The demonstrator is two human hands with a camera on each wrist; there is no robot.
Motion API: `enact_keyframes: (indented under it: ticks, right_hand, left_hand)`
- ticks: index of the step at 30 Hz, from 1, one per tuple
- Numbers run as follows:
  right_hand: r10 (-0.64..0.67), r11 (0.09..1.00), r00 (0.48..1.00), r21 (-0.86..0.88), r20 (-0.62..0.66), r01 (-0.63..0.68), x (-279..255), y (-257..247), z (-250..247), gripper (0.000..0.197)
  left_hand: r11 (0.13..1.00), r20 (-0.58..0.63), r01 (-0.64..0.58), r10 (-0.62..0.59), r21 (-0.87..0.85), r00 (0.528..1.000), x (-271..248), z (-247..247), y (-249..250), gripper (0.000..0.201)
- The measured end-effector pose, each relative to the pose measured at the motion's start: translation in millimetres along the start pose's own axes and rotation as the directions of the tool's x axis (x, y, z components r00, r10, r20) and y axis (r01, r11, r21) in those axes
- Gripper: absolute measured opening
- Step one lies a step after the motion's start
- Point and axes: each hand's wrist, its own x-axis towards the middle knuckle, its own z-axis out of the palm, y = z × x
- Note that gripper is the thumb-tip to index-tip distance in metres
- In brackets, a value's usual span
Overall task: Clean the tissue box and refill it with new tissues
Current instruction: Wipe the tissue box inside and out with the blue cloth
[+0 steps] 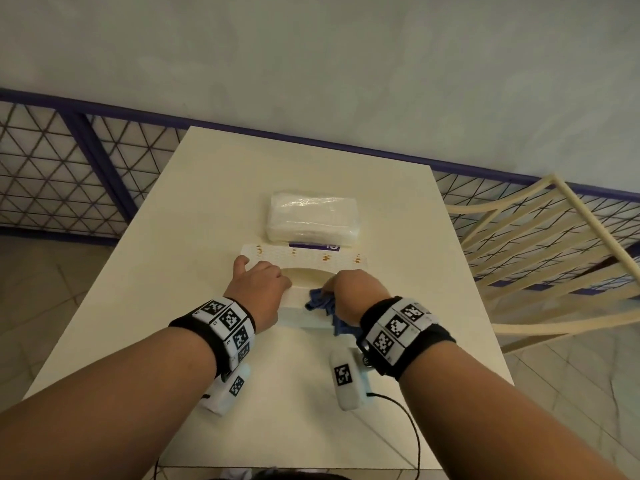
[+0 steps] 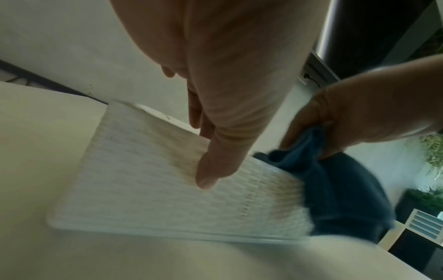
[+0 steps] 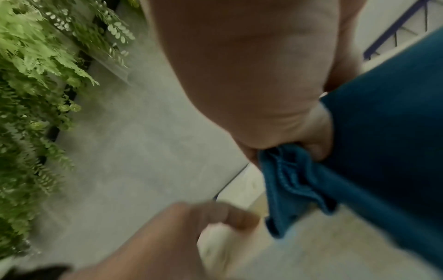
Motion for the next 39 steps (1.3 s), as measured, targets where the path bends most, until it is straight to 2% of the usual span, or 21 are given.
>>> enact_keyframes:
  ticks: [2,5,9,11,13,15,17,18,19,20,22,23,24,28,30,32,34,37,39]
  right_hand:
    - [-0.034,0.995,0.999,0.089,-0.012,0.034,3.4,-13.8,12.7,0.033]
    - [-0.071,0.997,0.996,0.003,-0.055,0.071,-1.6,-8.9,19.4,0.036]
    - [0.016,0.998,0.997,0.053,0.071,-0.019,-19.3,20.5,-1.6,0.033]
    - [0.016,0.997,0.998,0.074,0.055,-0.02,-28.6,33.2,-17.6,0.035]
    - [0.031,0.995,0.997,0.099,-0.068,-0.025,-38.1,39.9,-37.7,0.045]
    - [0.066,0.977,0.965,0.213,-0.254,-0.011,-43.5,42.8,-52.7,0.054]
    - [0.108,0.937,0.862,0.341,-0.495,0.079,-41.7,40.5,-59.0,0.053]
    - [0.123,0.926,0.816,0.361,-0.565,0.11,-36.0,39.7,-57.9,0.051]
    - [0.132,0.923,0.805,0.368,-0.578,0.113,-28.0,39.4,-53.1,0.049]
    - [0.137,0.934,0.844,0.351,-0.518,0.064,-20.5,38.6,-44.6,0.049]
    - [0.099,0.993,0.972,0.087,-0.214,-0.083,-12.5,34.8,-18.7,0.044]
    - [0.099,0.994,0.99,-0.043,-0.096,-0.104,-10.3,33.5,-5.3,0.043]
    - [0.098,0.987,0.994,-0.128,-0.039,-0.102,-11.6,32.9,5.0,0.045]
    - [0.053,0.975,0.998,-0.213,-0.024,-0.057,-8.2,37.4,13.1,0.045]
    - [0.071,0.974,0.997,-0.214,-0.042,-0.078,1.6,37.1,7.1,0.041]
    - [0.063,0.964,0.992,-0.252,-0.113,-0.09,5.1,24.8,6.8,0.037]
    - [0.059,0.96,0.99,-0.265,-0.125,-0.091,2.0,3.0,17.2,0.038]
    - [-0.044,0.971,0.989,-0.238,-0.141,0.01,-0.9,-32.2,40.6,0.042]
    - [-0.135,0.969,0.981,-0.226,-0.138,0.102,-5.3,-37.5,42.4,0.043]
  left_hand:
    - [1.0,-0.003,-0.005,0.005,0.03,1.0,0.8,-2.4,0.6,0.047]
    - [0.998,0.006,-0.006,0.006,0.063,1.0,-0.1,-4.4,1.0,0.045]
    - [0.998,-0.003,0.001,0.0,0.07,1.0,0.3,-4.1,2.2,0.049]
    - [0.998,-0.002,0.007,-0.007,0.058,1.0,-0.9,-2.4,2.1,0.05]
    - [0.999,-0.006,0.011,-0.011,0.05,1.0,-1.2,-0.4,1.8,0.051]
    - [0.999,-0.007,0.013,-0.013,0.039,1.0,-2.0,0.8,2.1,0.052]
    - [0.999,-0.015,0.012,-0.011,0.031,1.0,-2.0,1.0,2.6,0.051]
    - [1.0,-0.015,0.012,-0.012,0.027,1.0,-2.5,0.8,2.6,0.051]
    - [1.0,-0.016,0.013,-0.012,0.023,1.0,-3.1,1.0,2.4,0.051]
    - [1.0,-0.021,0.012,-0.012,0.021,1.0,-3.1,1.1,2.7,0.05]
    - [1.0,-0.024,0.012,-0.011,0.02,1.0,-3.3,1.5,2.8,0.05]
    - [1.0,-0.025,0.012,-0.011,0.016,1.0,-3.1,2.1,2.5,0.05]
    - [1.0,-0.027,0.01,-0.01,0.011,1.0,-3.2,2.9,2.2,0.05]
    - [1.0,-0.035,0.005,-0.005,-0.016,0.999,-4.6,6.4,1.4,0.051]
    - [1.0,-0.04,-0.003,0.002,-0.023,0.999,-4.3,5.6,0.7,0.051]
    - [1.0,-0.035,-0.009,0.009,-0.011,0.999,-2.9,3.5,0.3,0.051]
    - [1.0,-0.021,-0.009,0.009,0.007,1.0,-1.5,1.2,1.0,0.048]
    - [0.999,-0.027,0.006,-0.005,0.043,1.0,-0.8,-0.3,4.6,0.041]
    - [0.998,-0.031,0.014,-0.012,0.064,0.999,-1.5,-1.3,6.7,0.038]
